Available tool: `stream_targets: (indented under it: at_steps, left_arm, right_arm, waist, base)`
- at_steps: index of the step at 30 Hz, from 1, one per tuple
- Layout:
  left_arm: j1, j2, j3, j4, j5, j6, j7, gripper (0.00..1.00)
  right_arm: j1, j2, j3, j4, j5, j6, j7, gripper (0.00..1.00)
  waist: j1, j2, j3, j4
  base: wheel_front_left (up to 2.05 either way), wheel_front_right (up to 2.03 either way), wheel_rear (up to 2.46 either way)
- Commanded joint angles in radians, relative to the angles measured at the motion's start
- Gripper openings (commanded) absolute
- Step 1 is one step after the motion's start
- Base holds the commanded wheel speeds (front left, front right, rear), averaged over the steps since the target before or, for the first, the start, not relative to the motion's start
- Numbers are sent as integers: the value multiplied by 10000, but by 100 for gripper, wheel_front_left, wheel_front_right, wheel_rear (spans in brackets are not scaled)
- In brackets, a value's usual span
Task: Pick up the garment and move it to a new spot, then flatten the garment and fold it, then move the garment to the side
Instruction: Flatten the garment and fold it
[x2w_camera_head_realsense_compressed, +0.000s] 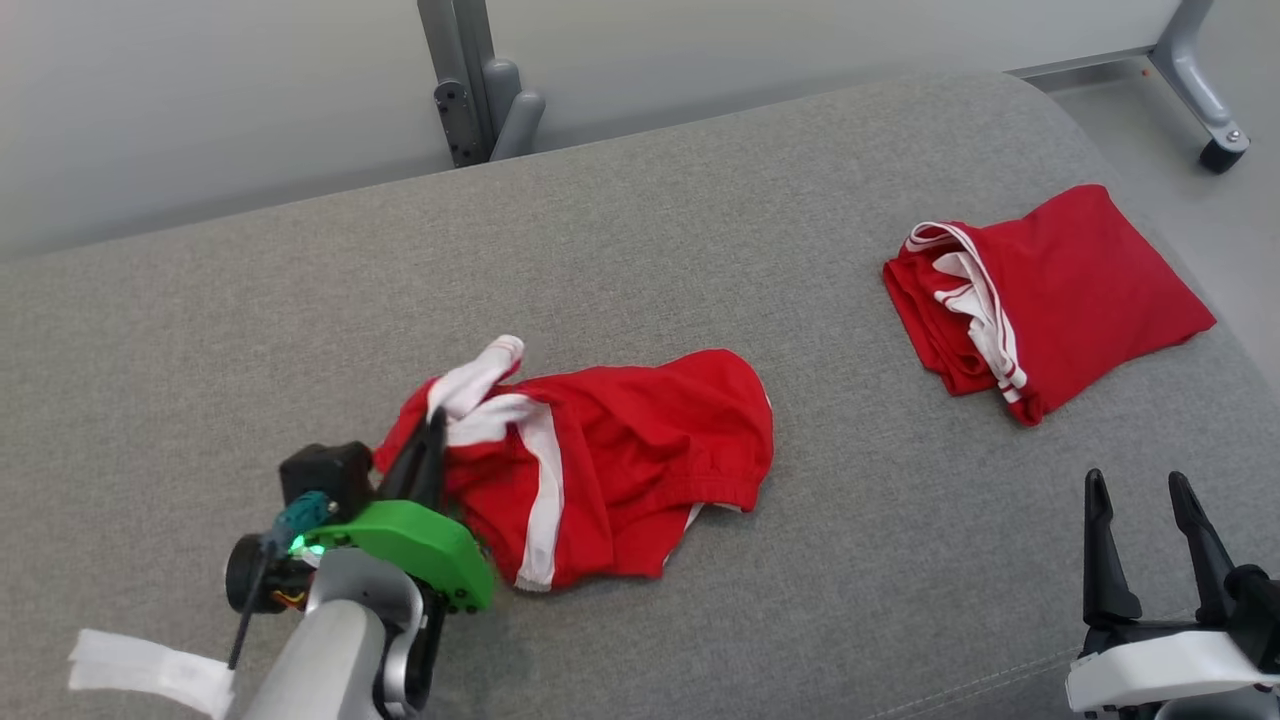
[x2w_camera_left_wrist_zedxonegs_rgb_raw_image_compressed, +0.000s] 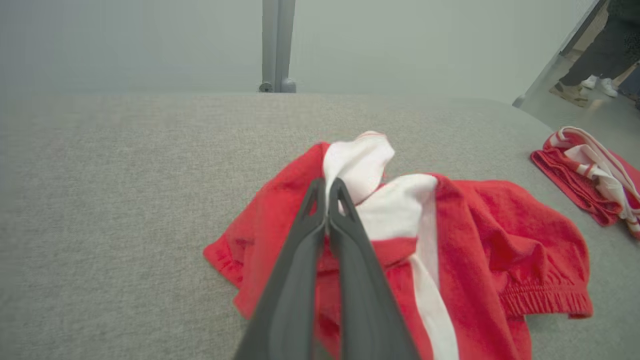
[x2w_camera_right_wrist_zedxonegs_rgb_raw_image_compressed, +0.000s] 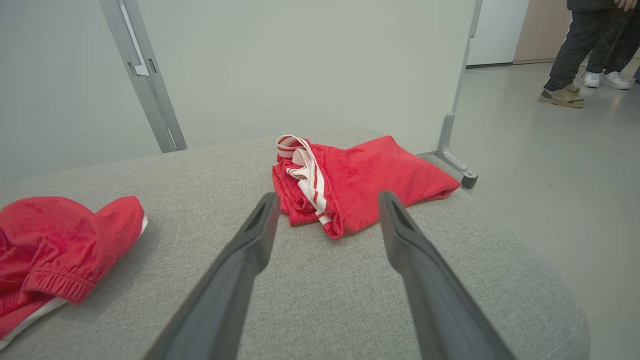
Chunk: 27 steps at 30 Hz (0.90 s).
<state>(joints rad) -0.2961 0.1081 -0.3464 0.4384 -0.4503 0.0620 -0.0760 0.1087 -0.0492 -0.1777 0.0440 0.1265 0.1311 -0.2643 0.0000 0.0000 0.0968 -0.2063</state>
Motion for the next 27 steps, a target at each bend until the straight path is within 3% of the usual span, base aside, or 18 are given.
stream_targets:
  at_steps: [1,10,19,27]
  left_arm:
    - [21,184,264,-346,-229,-62,-314,0]
    - [405,1068,1878,-2904,-1649,-651,-887,0]
    - [808,2198,2896,-5985,-3176,-1076,535,0]
    - [68,2948,3115,-7289,-4751,-1475,2073,0]
  right_arm:
    - [-86,-26,-35,-13,4,-8,3,100]
    - [132,-26,-168,-27,36,-8,3,100]
    - [188,-26,-243,-38,44,-8,3,100]
    - [31,-26,-243,-26,77,-8,3,100]
  waist:
    - [0,0,-50,83]
    - [0,0,-238,312]
    - [0,0,-320,432]
    - [0,0,-229,455]
  base:
    - [0,0,0]
    - [0,0,0]
    - [0,0,0]
    - [0,0,0]
